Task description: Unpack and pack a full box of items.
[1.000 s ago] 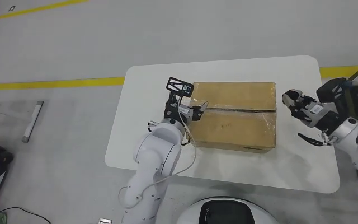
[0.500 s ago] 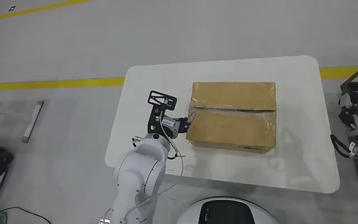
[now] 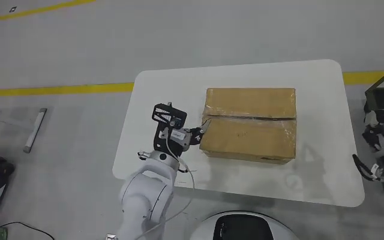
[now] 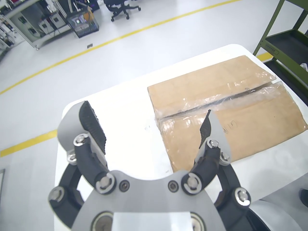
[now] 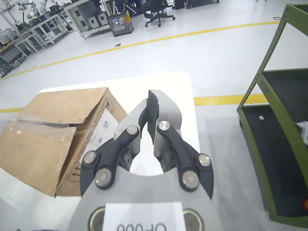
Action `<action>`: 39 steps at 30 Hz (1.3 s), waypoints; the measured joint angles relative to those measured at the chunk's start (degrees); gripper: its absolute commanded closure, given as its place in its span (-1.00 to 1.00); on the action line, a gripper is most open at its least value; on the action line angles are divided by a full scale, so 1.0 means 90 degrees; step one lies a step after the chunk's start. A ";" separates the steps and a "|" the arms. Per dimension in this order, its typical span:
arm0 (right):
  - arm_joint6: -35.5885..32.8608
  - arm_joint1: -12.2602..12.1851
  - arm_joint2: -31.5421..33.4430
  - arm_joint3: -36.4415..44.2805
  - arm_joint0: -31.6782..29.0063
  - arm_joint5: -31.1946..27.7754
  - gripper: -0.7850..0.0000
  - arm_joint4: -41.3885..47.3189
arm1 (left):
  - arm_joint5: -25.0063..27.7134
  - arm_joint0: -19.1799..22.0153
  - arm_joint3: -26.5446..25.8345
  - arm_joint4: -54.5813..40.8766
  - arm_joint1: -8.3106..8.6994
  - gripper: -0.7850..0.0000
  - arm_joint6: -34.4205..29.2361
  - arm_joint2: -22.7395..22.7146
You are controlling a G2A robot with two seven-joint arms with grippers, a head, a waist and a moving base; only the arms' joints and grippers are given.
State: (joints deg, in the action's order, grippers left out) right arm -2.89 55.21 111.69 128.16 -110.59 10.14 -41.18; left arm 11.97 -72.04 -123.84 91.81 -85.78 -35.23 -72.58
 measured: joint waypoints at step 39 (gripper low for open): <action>0.1725 0.0362 -0.0886 0.0104 -0.0848 0.1250 -1.00 -0.2120 | -0.0062 -0.0361 0.0587 0.0559 0.0082 -1.00 0.1690 0.0053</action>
State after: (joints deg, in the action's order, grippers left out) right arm 12.64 58.47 103.72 129.10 -118.22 21.39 -60.26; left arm 11.41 -75.28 -118.55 96.84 -85.05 -20.02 -72.10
